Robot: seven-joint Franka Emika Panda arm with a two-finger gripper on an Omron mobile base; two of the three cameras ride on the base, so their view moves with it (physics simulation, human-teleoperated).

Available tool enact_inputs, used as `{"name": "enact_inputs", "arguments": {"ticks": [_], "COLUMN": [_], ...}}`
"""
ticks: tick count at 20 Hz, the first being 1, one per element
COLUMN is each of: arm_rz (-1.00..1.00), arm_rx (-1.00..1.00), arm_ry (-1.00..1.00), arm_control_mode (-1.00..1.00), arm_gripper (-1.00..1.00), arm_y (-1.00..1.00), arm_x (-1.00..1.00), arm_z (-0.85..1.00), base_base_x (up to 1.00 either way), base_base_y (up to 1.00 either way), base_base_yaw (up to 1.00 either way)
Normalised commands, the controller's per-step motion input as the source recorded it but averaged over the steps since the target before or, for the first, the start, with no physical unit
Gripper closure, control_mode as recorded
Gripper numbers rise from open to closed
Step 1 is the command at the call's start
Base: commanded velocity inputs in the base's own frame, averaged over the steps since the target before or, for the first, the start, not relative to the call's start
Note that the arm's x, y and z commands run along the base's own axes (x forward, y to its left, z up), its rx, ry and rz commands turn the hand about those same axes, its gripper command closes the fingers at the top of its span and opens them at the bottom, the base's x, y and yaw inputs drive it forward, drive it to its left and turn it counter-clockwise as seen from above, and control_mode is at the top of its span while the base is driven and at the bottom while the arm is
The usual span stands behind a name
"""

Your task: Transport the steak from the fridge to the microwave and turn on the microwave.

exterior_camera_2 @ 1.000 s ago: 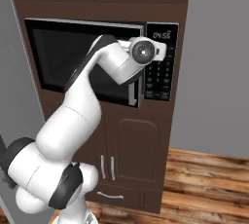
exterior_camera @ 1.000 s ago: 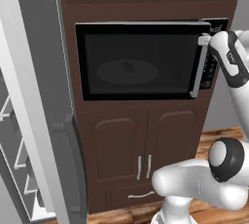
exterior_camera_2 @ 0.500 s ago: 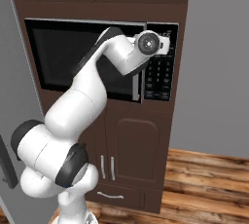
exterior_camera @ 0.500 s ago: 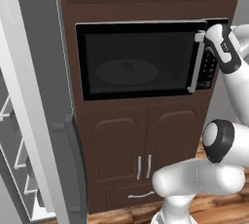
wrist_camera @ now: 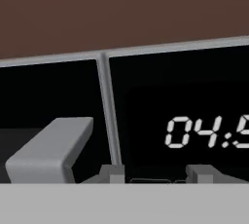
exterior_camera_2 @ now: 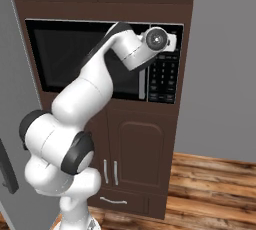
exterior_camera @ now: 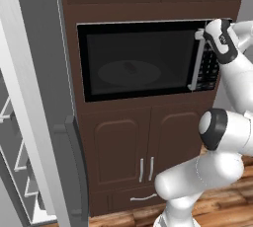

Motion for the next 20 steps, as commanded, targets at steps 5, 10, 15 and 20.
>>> {"name": "enact_inputs", "arguments": {"ticks": [5,10,15,20], "arm_rz": [-0.03,-0.04,-0.05,-0.01], "arm_rx": [-0.02,-0.02,-0.01,0.0], "arm_ry": [0.0,0.0,0.0,0.03], "arm_control_mode": [-1.0,-1.0,-1.0,-1.0], "arm_gripper": [-1.0,-1.0,-1.0,-1.0], "arm_y": [0.49,0.51,0.51,0.2], "arm_x": [0.48,0.5,0.39,0.04], "arm_z": [-0.22,-0.24,-0.24,-0.15], "base_base_x": [0.0,0.0,0.0,0.0], "base_base_y": [0.0,0.0,0.0,0.0], "base_base_yaw": [0.0,0.0,0.0,0.0]}}
